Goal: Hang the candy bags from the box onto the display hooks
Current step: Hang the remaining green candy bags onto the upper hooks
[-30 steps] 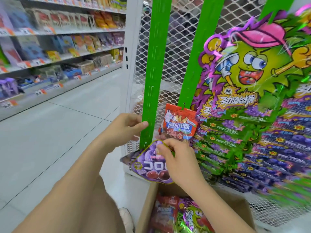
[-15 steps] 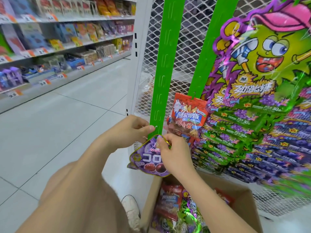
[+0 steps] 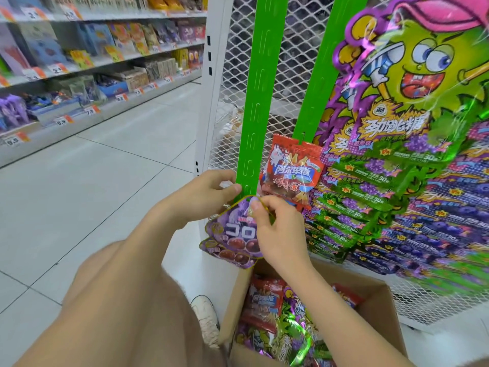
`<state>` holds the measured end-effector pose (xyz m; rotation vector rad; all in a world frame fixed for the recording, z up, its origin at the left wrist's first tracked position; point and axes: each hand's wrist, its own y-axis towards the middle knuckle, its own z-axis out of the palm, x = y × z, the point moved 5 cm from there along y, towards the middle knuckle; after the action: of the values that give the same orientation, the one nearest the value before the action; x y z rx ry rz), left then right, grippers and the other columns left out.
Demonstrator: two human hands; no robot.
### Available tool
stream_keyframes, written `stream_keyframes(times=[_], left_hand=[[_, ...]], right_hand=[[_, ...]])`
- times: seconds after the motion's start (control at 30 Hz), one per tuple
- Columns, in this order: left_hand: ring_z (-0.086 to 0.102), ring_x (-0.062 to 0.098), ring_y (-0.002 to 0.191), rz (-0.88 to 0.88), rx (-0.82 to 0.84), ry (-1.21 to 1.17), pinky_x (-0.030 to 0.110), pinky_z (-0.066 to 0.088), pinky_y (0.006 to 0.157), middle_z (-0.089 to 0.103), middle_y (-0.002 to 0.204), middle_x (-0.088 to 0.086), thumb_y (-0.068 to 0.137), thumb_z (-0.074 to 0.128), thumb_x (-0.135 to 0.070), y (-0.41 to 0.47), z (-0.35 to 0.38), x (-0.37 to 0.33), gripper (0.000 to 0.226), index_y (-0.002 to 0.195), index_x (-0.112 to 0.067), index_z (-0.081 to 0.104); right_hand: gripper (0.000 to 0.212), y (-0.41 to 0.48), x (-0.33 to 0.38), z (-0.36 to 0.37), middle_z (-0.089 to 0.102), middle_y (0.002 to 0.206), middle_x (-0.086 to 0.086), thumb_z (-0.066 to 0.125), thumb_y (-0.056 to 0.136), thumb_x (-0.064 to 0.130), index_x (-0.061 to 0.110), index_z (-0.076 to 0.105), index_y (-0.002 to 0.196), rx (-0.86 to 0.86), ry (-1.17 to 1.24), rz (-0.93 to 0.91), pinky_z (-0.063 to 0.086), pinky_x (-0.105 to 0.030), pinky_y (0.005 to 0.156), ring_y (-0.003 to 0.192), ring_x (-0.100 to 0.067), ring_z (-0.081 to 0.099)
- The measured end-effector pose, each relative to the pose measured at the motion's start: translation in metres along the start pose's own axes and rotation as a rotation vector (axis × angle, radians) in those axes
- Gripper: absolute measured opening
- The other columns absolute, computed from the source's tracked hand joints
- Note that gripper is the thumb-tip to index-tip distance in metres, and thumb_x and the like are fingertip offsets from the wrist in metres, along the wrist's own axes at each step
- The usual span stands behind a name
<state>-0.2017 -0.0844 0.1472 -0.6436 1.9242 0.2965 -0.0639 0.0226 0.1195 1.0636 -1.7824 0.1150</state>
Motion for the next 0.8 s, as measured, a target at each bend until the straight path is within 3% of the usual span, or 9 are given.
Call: stream_keyframes(times=[0.1, 0.27, 0.37, 0.43, 0.5, 0.63, 0.73, 0.8], left_hand=[[0.056, 0.015, 0.086, 0.012, -0.025, 0.028, 0.038, 0.044, 0.085, 0.063, 0.092, 0.004, 0.111, 0.051, -0.041, 0.0, -0.003, -0.001, 0.038, 0.105, -0.006, 0.063], [0.06, 0.015, 0.083, 0.059, -0.024, -0.021, 0.041, 0.051, 0.086, 0.073, 0.094, 0.018, 0.11, 0.047, -0.05, -0.001, -0.004, -0.008, 0.052, 0.097, -0.004, 0.068], [0.044, 0.019, 0.074, 0.081, -0.031, 0.023, 0.037, 0.041, 0.074, 0.052, 0.078, 0.009, 0.107, 0.048, -0.058, -0.002, -0.004, -0.01, 0.063, 0.092, 0.002, 0.059], [0.038, 0.02, 0.072, 0.093, -0.03, 0.058, 0.039, 0.044, 0.071, 0.042, 0.076, 0.004, 0.109, 0.049, -0.052, -0.001, -0.004, -0.009, 0.055, 0.08, -0.005, 0.055], [0.048, 0.013, 0.07, 0.097, -0.025, 0.053, 0.043, 0.056, 0.08, 0.049, 0.073, -0.002, 0.111, 0.051, -0.037, 0.001, -0.004, -0.008, 0.044, 0.077, -0.011, 0.059], [0.061, 0.003, 0.067, 0.09, -0.015, 0.076, 0.035, 0.06, 0.09, 0.063, 0.067, -0.017, 0.111, 0.052, -0.027, 0.0, -0.002, -0.01, 0.038, 0.078, -0.019, 0.068], [0.071, 0.021, 0.076, 0.093, -0.043, 0.132, 0.046, 0.06, 0.093, 0.07, 0.08, 0.008, 0.111, 0.053, -0.031, 0.002, -0.004, -0.007, 0.037, 0.087, -0.008, 0.07], [0.07, 0.022, 0.077, 0.148, -0.124, 0.242, 0.043, 0.058, 0.08, 0.071, 0.085, 0.011, 0.109, 0.056, -0.03, 0.005, -0.004, -0.006, 0.028, 0.094, -0.012, 0.07]], right_hand=[[0.033, 0.017, 0.01, -0.005, 0.063, 0.064, 0.006, 0.059, 0.106, 0.032, 0.016, 0.066, 0.078, -0.069, -0.018, -0.027, 0.036, -0.036, 0.062, 0.063, -0.011, 0.055], [0.042, 0.03, 0.017, -0.006, 0.047, 0.054, -0.003, 0.06, 0.104, 0.033, 0.011, 0.057, 0.068, -0.081, -0.075, -0.03, 0.028, -0.042, 0.059, 0.058, -0.026, 0.044], [0.044, 0.03, 0.017, -0.006, 0.042, 0.054, -0.008, 0.063, 0.101, 0.031, 0.007, 0.056, 0.065, -0.069, -0.098, -0.006, 0.025, -0.041, 0.057, 0.056, -0.023, 0.034], [0.045, 0.028, 0.014, -0.005, 0.042, 0.054, -0.012, 0.065, 0.099, 0.03, 0.005, 0.055, 0.063, -0.051, -0.111, 0.005, 0.024, -0.042, 0.059, 0.055, -0.023, 0.031], [0.047, 0.024, 0.009, -0.001, 0.042, 0.054, -0.014, 0.065, 0.098, 0.029, 0.002, 0.054, 0.061, -0.019, -0.124, 0.021, 0.022, -0.041, 0.061, 0.054, -0.026, 0.032], [0.047, 0.018, 0.001, 0.002, 0.049, 0.057, -0.017, 0.065, 0.097, 0.032, 0.001, 0.059, 0.063, 0.004, -0.165, 0.016, 0.024, -0.035, 0.054, 0.061, -0.03, 0.041], [0.049, 0.019, -0.008, 0.003, 0.05, 0.055, -0.015, 0.065, 0.099, 0.036, 0.004, 0.06, 0.062, 0.032, -0.166, 0.019, 0.031, -0.034, 0.054, 0.058, -0.03, 0.042], [0.05, 0.017, -0.016, 0.002, 0.055, 0.055, -0.011, 0.064, 0.099, 0.043, 0.008, 0.064, 0.064, 0.052, -0.205, 0.031, 0.041, -0.035, 0.057, 0.056, -0.029, 0.049]])
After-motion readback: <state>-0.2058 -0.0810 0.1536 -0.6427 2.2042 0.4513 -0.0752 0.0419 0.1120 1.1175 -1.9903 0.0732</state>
